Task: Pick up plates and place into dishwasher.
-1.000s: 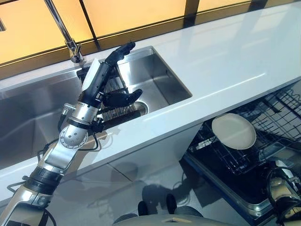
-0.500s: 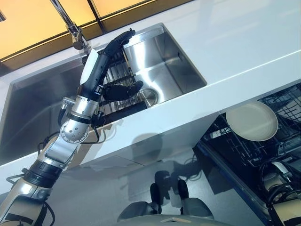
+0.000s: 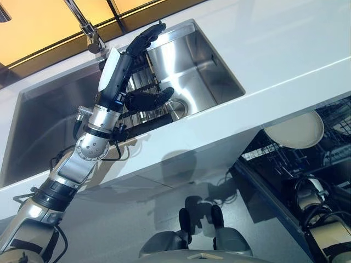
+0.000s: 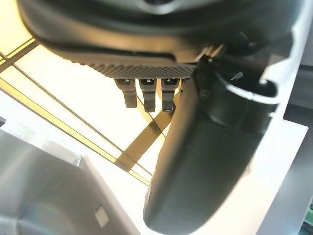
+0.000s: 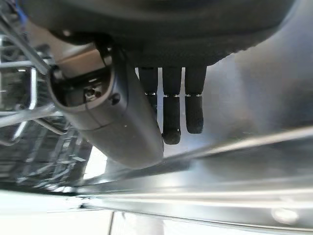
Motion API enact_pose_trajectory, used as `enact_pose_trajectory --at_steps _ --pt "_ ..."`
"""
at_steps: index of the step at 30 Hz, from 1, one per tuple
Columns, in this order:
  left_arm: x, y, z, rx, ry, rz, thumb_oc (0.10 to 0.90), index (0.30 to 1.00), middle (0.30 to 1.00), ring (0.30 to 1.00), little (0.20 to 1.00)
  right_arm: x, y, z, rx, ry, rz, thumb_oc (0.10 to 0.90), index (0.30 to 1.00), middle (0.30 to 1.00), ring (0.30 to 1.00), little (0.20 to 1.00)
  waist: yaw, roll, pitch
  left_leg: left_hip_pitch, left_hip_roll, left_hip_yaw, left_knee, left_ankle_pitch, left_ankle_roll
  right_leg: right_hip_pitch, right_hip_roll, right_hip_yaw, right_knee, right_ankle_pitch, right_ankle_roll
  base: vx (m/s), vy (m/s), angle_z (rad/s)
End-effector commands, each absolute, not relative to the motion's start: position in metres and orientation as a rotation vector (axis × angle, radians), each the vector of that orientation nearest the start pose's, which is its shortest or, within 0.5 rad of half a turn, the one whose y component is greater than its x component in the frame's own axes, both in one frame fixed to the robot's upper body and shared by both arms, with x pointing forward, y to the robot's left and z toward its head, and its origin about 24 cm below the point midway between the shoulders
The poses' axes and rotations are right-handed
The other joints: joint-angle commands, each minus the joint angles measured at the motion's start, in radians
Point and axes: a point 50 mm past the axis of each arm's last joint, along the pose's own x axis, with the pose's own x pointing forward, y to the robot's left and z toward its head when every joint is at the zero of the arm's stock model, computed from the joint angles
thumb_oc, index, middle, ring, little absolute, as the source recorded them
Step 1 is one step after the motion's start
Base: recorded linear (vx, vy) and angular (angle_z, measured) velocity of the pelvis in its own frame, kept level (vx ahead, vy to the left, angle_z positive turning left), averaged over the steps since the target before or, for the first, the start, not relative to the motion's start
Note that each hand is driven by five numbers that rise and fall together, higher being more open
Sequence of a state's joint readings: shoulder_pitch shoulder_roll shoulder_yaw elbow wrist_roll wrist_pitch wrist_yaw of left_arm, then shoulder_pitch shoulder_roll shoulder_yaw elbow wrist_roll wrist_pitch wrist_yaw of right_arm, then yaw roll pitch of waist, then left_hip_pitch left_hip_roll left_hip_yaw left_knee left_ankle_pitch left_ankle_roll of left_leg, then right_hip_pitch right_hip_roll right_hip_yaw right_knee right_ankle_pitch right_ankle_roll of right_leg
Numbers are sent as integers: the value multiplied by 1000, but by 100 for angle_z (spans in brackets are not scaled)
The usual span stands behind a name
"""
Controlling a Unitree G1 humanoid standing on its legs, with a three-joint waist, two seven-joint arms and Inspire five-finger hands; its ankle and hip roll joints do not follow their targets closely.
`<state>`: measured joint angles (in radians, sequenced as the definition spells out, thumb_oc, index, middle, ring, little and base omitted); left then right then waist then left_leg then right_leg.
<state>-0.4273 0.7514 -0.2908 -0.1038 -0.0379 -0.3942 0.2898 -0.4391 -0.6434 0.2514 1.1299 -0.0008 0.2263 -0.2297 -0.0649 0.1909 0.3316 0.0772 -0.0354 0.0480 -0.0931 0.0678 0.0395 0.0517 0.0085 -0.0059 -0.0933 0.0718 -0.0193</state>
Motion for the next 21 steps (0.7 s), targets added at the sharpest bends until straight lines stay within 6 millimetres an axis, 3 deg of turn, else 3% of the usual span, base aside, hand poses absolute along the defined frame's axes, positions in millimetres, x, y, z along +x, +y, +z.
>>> enact_pose_trajectory --at_steps 1,7,14,19,21 --pt "281 158 259 501 -1101 -107 800 900 900 900 900 340 -336 85 -890 404 -482 100 300 300 300 200 34 -40 -36 22 -51 -35 6 -147 18 35 11 -15 6 -90 10 45 0 1" --pt "284 168 260 531 -1076 -99 800 900 900 900 900 339 -358 114 -964 421 -526 100 300 300 300 200 44 -74 -57 29 -49 -41 6 -147 18 46 17 -27 6 -92 9 37 -14 5" --pt "288 173 259 548 -1045 -112 800 900 900 900 900 331 -377 124 -995 483 -565 100 300 300 300 200 53 -115 -81 43 -46 -51 6 -150 20 65 23 -36 6 -94 11 37 -21 7" --pt "288 175 254 548 -1025 -119 800 900 900 900 900 325 -381 115 -1001 534 -547 100 300 300 300 200 55 -135 -104 55 -44 -53 6 -153 21 78 28 -33 6 -98 13 47 -2 2" --pt "286 177 251 547 -1013 -122 800 900 900 900 900 319 -380 102 -1003 589 -514 100 300 300 300 200 52 -146 -117 68 -40 -48 6 -157 22 89 31 -29 6 -101 13 62 6 -1"
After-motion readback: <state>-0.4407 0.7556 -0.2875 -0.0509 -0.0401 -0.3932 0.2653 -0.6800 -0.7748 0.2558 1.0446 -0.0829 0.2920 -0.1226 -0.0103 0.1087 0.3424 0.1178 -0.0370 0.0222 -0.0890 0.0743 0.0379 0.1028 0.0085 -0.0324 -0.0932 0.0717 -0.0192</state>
